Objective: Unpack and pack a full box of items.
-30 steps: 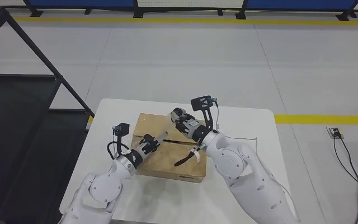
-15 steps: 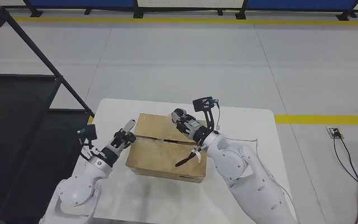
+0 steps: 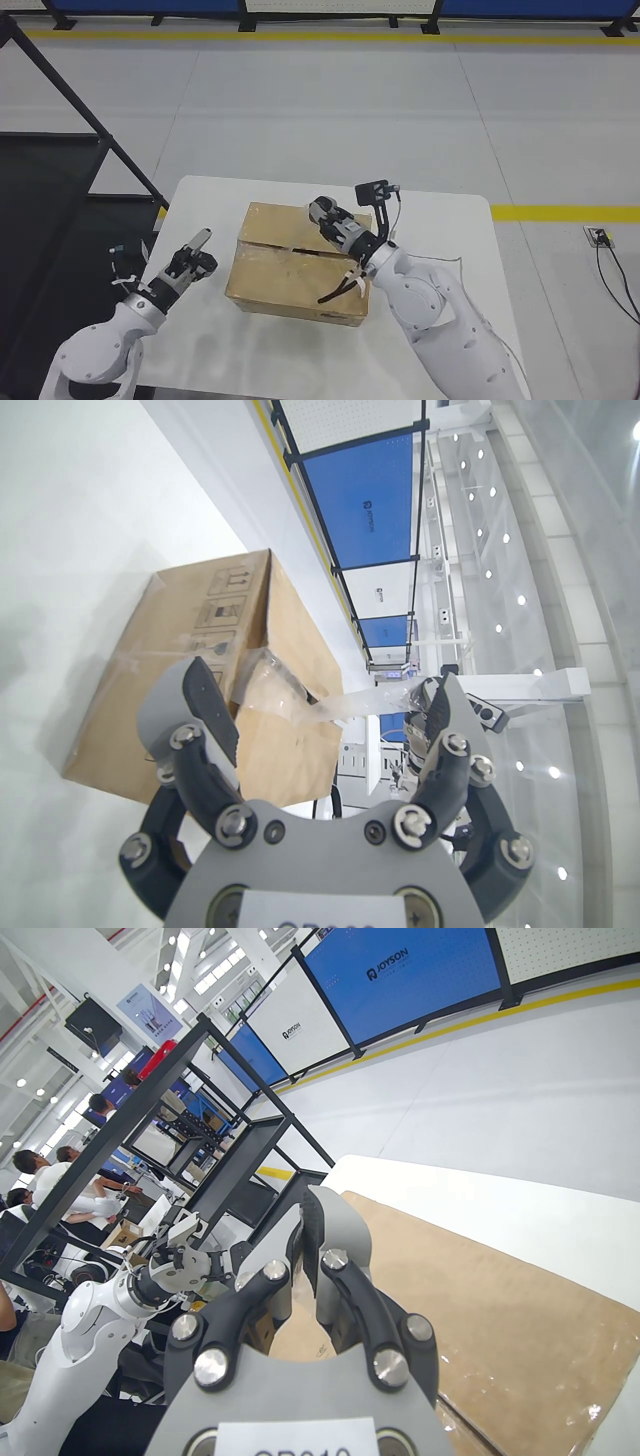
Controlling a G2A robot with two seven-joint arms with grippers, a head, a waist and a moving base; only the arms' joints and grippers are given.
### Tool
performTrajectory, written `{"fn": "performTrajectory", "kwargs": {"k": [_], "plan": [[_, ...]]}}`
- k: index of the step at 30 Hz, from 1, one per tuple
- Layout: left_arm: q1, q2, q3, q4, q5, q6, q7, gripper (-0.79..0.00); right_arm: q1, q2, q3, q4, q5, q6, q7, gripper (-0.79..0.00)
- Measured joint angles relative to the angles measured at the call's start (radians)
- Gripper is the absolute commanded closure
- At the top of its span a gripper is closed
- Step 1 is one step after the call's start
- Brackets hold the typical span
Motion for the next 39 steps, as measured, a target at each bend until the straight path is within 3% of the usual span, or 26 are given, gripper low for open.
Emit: {"fn": "performTrajectory", "kwargs": {"k": [9, 20, 39], "plan": [[-0.133, 0.009, 0.046, 0.087, -0.097, 0.070, -0.164, -0.785, -0.014, -0.005, 0.004, 0.005, 0.019, -0.017, -0.032, 0.000], [-0.274, 0.006, 0.147, 0.227, -0.139, 0.095, -0.186, -0.785, -0.015, -0.012, 0.002, 0.013, 0.026, -0.026, -0.036, 0.000], [-0.334, 0.000, 0.234, 0.305, -0.132, 0.076, -0.099, -0.785, -0.025, -0.019, 0.008, 0.011, 0.034, -0.064, -0.038, 0.000]]}}
